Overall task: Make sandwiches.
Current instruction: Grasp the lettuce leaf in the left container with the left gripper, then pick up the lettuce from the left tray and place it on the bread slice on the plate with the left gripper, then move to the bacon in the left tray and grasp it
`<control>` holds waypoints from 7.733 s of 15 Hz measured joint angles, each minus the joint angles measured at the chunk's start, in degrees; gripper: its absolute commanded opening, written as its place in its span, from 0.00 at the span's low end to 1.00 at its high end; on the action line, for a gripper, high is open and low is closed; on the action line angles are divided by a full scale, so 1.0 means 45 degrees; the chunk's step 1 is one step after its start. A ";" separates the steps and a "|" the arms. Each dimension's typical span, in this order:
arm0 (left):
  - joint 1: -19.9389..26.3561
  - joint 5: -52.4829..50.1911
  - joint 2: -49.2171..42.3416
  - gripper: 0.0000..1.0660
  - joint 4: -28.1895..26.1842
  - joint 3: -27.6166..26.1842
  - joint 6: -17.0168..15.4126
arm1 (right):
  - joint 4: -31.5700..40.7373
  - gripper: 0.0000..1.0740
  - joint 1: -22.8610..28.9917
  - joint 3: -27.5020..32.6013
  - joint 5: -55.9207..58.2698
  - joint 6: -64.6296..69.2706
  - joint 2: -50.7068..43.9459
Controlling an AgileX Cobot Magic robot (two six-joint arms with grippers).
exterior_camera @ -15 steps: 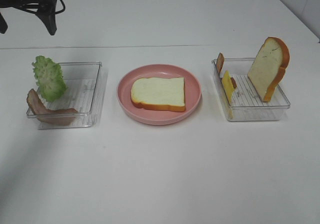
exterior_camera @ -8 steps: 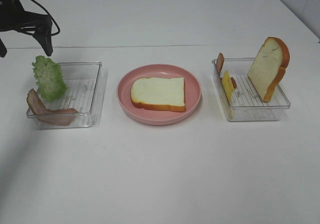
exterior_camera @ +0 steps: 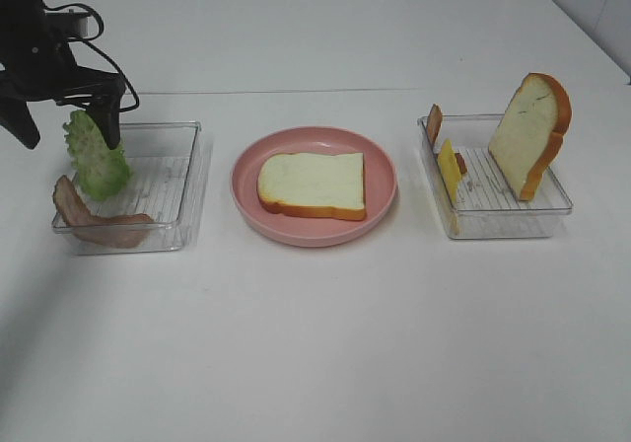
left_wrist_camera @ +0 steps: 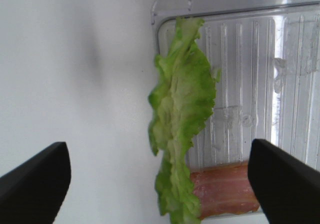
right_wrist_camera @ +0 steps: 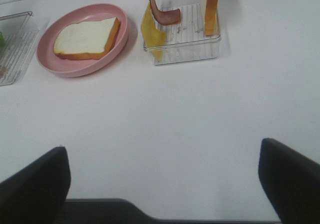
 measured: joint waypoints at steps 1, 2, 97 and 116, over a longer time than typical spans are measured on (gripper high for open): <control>0.0000 -0.0013 0.0000 0.72 0.0000 0.0000 0.0000 | 0.0000 0.92 0.0000 0.0000 0.0000 0.0000 0.0000; 0.0000 -0.0025 0.0013 0.69 0.0000 0.0000 0.0000 | 0.0000 0.92 0.0000 0.0000 0.0000 0.0000 0.0000; -0.0955 0.0013 -0.3629 0.95 0.0611 0.4113 -0.0675 | 0.0000 0.92 0.0000 0.0000 0.0000 0.0000 0.0000; -0.0942 -0.0968 -0.1477 0.48 0.0611 0.4151 -0.0891 | 0.0000 0.92 0.0000 0.0000 0.0000 0.0000 0.0000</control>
